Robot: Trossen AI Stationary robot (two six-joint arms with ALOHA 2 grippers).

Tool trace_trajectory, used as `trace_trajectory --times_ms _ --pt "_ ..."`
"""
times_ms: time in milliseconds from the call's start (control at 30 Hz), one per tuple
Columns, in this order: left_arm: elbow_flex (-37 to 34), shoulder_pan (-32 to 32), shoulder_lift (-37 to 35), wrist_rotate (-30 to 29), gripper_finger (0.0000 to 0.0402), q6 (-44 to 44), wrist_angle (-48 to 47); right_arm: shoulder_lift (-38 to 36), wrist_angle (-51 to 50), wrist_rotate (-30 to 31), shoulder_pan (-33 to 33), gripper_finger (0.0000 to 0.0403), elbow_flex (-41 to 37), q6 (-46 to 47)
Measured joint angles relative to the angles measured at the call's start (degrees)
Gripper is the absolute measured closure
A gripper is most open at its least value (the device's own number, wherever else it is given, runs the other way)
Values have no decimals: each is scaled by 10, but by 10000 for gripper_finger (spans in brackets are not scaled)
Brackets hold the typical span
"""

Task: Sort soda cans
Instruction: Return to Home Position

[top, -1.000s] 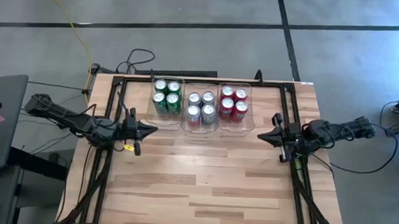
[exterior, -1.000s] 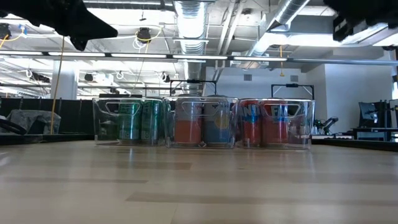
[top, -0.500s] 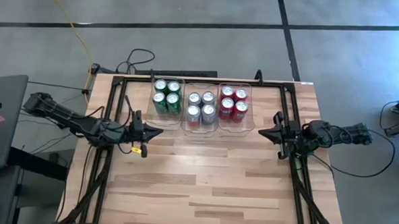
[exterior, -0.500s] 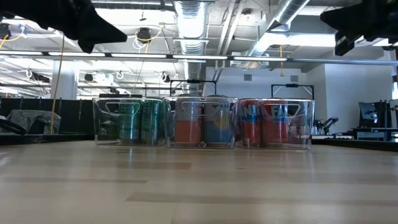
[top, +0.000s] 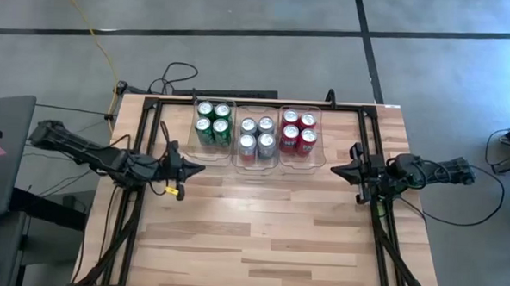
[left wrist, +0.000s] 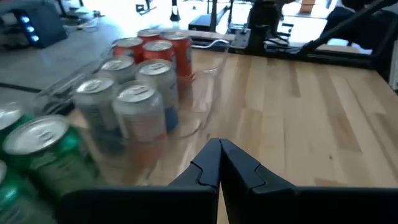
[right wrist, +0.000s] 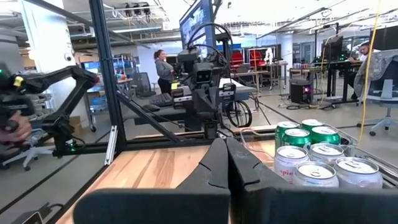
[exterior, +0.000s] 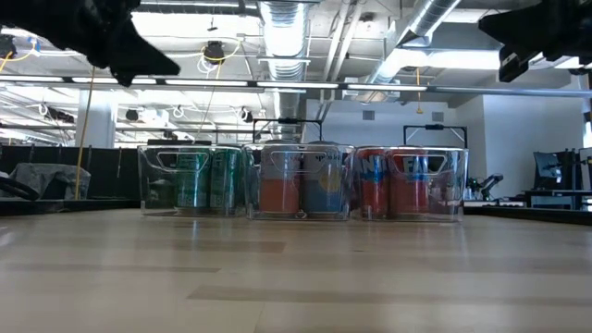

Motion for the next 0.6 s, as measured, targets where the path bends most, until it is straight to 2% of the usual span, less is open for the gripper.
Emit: trace_trajectory --times_ms 100,400,600 --pt "-4 0 -40 -13 401 -8 -26 0 -2 0 -1 400 0 0" --pt "-147 0 -163 -1 401 8 65 0 -16 0 -1 400 0 0" --pt "-194 4 -251 16 401 34 75 0 -38 6 -18 400 0 -5"
